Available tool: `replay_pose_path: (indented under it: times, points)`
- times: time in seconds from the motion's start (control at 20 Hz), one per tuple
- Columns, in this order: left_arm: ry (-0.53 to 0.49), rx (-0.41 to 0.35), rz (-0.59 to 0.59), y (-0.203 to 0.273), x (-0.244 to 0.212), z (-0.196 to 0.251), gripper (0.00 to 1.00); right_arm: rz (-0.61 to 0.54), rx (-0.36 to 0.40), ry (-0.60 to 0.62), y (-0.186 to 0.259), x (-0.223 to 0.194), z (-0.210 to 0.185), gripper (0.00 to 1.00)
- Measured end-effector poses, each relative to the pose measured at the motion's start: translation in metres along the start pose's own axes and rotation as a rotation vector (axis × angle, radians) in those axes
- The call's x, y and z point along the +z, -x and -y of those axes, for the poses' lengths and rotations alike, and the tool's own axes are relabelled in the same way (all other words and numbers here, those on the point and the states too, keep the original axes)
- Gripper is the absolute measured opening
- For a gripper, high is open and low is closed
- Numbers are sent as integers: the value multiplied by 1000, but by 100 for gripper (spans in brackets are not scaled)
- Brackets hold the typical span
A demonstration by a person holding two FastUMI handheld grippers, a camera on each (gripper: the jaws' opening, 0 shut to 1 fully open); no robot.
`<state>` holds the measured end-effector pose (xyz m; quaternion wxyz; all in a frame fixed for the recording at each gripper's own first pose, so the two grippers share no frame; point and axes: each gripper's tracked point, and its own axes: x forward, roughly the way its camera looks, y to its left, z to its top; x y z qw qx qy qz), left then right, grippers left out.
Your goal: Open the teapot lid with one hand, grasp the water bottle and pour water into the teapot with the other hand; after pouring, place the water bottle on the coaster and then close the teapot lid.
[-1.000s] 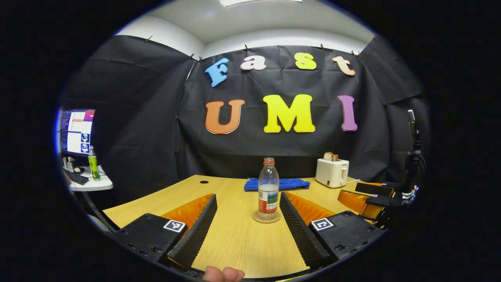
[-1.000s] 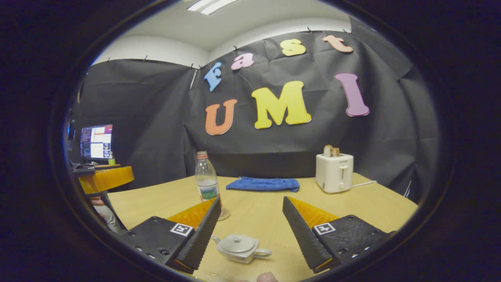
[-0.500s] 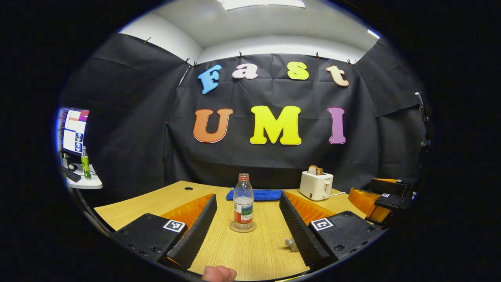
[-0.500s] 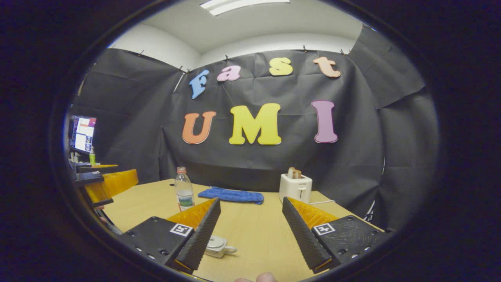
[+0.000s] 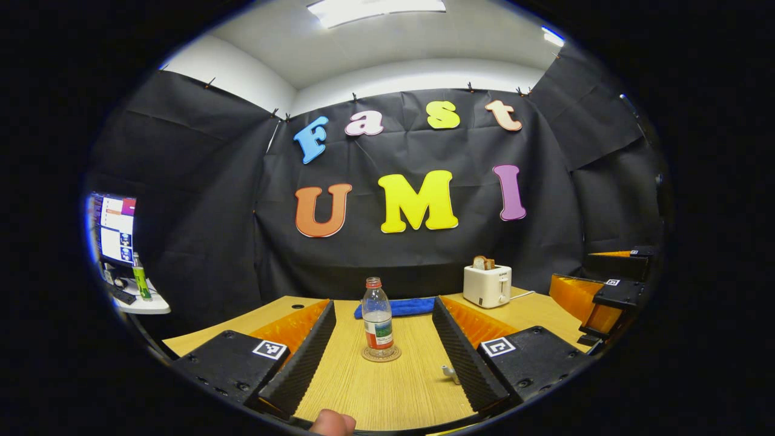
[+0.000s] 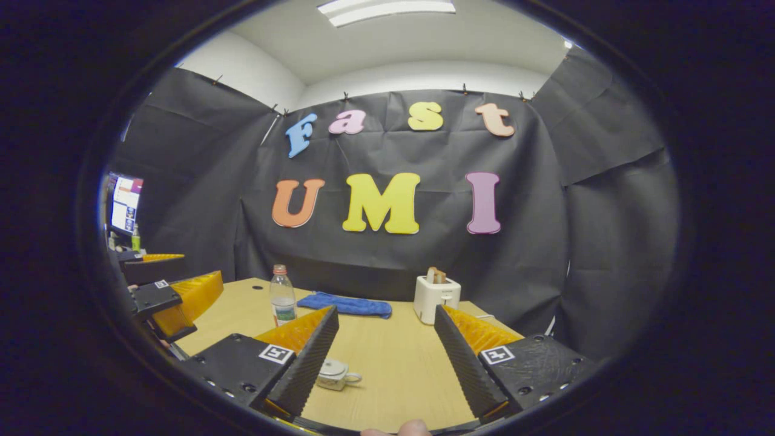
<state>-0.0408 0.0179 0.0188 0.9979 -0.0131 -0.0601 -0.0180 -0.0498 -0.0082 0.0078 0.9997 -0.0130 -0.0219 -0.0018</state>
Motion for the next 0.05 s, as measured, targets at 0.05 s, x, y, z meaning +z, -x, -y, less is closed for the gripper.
replay_pose_path:
  times: [0.05]
  points:
    - [-1,2,2,1,1,-2,100,2,-7,3,0,1,0,97]
